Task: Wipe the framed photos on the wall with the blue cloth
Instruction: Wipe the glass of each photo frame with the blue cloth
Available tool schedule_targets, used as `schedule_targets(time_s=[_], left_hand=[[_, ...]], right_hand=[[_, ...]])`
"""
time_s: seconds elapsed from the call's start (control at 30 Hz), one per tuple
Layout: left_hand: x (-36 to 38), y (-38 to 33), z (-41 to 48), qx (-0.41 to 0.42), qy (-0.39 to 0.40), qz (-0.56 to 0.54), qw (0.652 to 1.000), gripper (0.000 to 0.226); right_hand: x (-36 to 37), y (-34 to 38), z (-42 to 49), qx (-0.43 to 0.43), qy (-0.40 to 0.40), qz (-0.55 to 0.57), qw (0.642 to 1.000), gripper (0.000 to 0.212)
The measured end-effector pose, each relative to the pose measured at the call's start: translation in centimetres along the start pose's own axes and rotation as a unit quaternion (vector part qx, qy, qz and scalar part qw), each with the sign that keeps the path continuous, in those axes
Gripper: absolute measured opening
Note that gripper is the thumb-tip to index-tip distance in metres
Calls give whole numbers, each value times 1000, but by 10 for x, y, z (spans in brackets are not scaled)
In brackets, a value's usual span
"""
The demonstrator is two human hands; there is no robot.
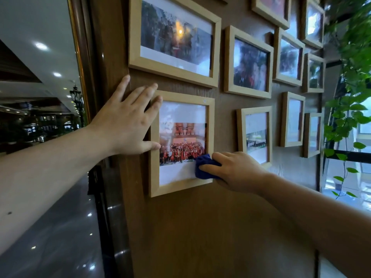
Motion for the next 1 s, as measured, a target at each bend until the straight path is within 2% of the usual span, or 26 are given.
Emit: schedule_targets(time_s=[0.2, 0.33, 0.53, 0.7, 0.87, 1.0], left_hand=[[-19, 18, 6, -23, -68, -37, 997, 86], [-35, 40, 26, -49, -108, -34, 992, 81], [-44, 64, 55, -83, -108, -21, 990, 88], [-41, 89, 75, -156, -111, -21, 981, 104], [-25, 99, 83, -207, -114, -28, 971, 115], [-20, 97, 81, -199, -133, -19, 971, 112]], right_hand=[[-51, -25, 30, 71, -127, 24, 989, 50], [-86, -48, 66, 113, -212, 48, 970, 51], [-128, -75, 123, 123, -309, 45, 942, 49], [-157, -98, 169, 181, -369, 91, 907, 47], [-170, -104, 213, 201, -395, 162, 882, 47], [-169, -95, 241, 174, -390, 170, 888, 49]])
Point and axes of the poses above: each hand's wrist, its own z-axis towards the middle knuckle, its own x-axis out of the palm, y = z × x, the point moved 7 cm from there along z, towards the middle knuckle, and after that the axes turned 15 degrees about -y, right-handed, at the moved point
